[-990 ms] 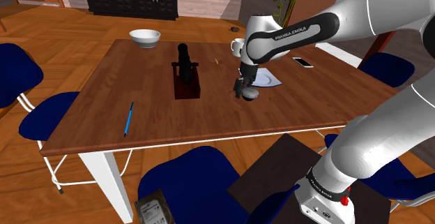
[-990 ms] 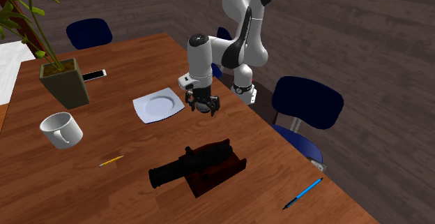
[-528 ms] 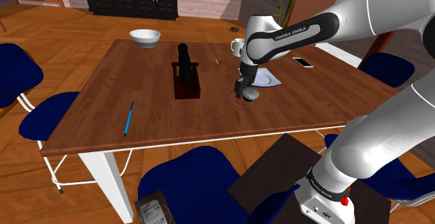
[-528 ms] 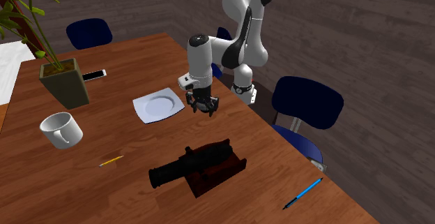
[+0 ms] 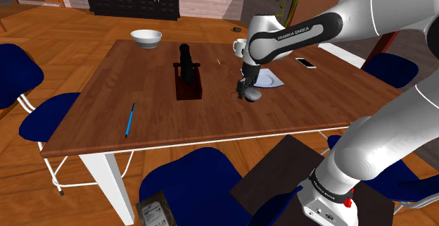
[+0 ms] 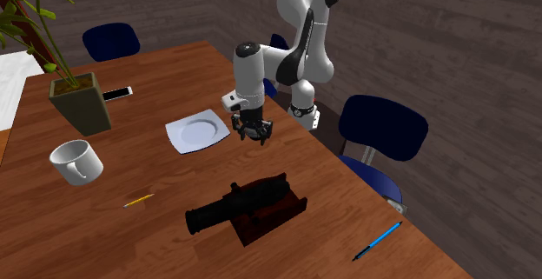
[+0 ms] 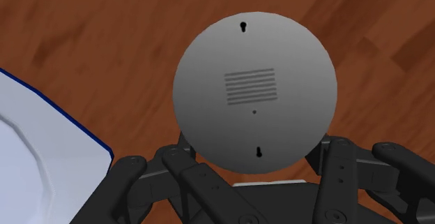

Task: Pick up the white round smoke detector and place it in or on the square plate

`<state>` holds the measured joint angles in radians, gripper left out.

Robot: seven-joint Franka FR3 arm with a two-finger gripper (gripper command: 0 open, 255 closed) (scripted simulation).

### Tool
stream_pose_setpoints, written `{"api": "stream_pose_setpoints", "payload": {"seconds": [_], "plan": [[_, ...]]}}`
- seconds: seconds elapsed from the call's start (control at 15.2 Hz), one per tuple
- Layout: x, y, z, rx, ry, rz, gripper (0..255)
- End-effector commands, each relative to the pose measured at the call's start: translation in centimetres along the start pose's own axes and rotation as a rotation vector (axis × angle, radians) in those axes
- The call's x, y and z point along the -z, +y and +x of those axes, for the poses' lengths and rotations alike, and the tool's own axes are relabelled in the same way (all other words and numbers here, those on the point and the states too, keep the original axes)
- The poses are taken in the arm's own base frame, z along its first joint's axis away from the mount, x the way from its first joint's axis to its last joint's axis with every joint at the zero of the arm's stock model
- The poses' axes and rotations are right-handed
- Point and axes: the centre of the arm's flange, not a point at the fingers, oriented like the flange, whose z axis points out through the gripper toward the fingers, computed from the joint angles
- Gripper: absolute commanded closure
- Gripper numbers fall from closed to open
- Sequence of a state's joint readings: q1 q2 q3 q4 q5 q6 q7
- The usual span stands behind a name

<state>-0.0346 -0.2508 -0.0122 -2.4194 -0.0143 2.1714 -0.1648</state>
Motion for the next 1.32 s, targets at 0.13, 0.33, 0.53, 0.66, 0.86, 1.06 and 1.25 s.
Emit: {"api": "stream_pose_setpoints", "payload": {"seconds": [0.13, 0.33, 0.53, 0.66, 0.86, 1.06, 1.25], "plan": [[1.4, 0.0, -0.1, 0.0, -0.005, 0.001, 255], [3.0, 0.0, -0.1, 0.0, -0.005, 0.001, 255], [4.6, 0.0, -0.1, 0.0, -0.005, 0.001, 255], [4.5, -0.1, -0.1, 0.0, -0.005, 0.001, 255], [5.8, 1.6, -5.3, -0.155, 0.208, 0.075, 0], [5.4, 2.5, -13.5, -0.384, 0.521, 0.184, 0], [4.1, 2.4, -12.7, -0.384, 0.521, 0.184, 0]]}}
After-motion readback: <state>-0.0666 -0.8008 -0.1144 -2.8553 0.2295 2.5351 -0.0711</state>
